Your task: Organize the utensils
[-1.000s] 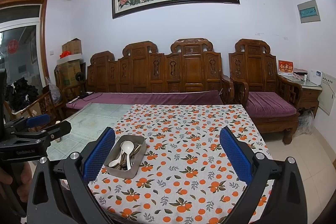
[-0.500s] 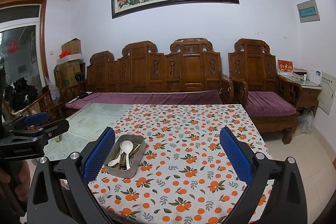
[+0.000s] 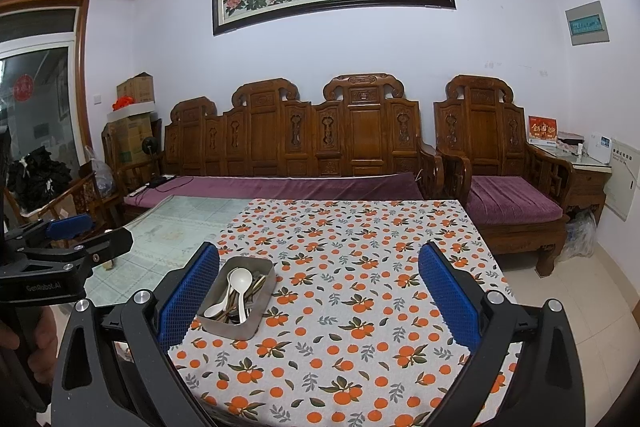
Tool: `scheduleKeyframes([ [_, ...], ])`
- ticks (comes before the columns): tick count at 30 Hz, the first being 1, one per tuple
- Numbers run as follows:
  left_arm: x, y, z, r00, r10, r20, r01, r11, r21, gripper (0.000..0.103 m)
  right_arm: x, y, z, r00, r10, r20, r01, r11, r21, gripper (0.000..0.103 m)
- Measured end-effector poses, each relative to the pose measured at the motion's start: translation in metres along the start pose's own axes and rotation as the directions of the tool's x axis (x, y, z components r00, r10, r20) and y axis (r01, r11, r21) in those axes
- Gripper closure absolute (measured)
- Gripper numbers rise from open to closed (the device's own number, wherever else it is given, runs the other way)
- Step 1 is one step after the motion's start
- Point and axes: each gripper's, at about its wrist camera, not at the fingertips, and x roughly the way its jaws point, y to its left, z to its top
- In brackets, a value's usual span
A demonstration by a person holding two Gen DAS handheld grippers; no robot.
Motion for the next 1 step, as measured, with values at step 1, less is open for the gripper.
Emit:
scheduleKeyframes([
  [1,-0.0004,0.0,0.0001,1.0,-0.001,0.0,0.001,1.0,0.0,0.008,-0.0001,0.0,0.0002,1.0,0.0,0.001,0.0,1.0,-0.001,0.003],
])
